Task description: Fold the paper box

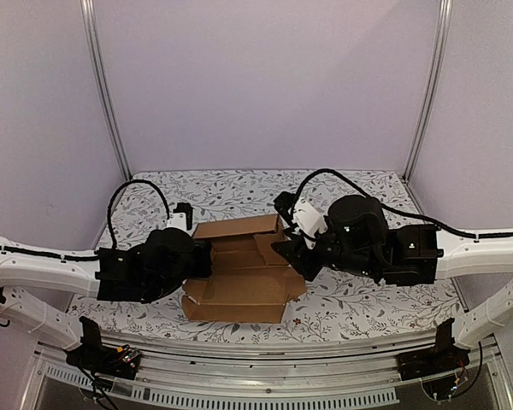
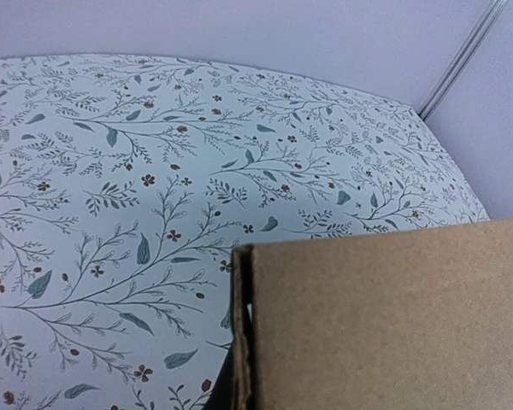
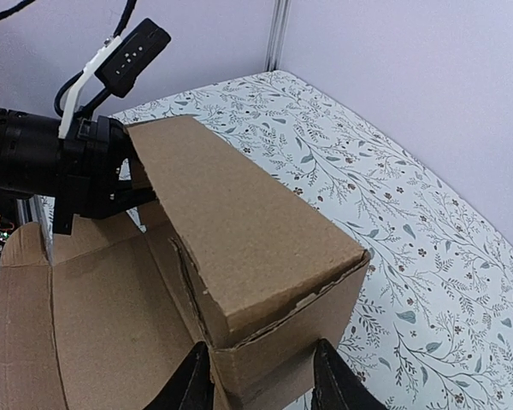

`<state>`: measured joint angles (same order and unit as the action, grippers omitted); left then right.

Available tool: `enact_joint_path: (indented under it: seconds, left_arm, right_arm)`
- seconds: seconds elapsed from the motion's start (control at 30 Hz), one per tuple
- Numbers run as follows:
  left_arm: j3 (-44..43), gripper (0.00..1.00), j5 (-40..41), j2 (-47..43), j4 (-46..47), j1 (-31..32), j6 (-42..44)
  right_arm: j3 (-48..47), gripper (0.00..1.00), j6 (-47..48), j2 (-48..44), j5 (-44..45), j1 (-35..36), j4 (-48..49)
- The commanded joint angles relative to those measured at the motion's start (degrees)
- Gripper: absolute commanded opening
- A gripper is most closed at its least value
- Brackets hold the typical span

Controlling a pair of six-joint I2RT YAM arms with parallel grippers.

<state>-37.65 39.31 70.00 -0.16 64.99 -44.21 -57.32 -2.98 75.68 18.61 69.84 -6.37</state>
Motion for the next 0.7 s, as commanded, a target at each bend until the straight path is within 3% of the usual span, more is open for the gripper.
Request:
enact_joint_path:
  seconds: [0.0, 0.67]
  left_arm:
    - [-2.65, 0.00, 1.91, 1.73, -3.26, 1.53, -2.59]
    - [-6.22, 0.00, 2.18, 3.86, -7.05, 2.83, -7.10]
  right_arm:
    - [0.82, 0.39, -0.62, 2.55, 6.26, 0.82, 3.16]
    - [-0.24, 0.40, -0.71, 12.36, 22.24, 2.49, 13.27]
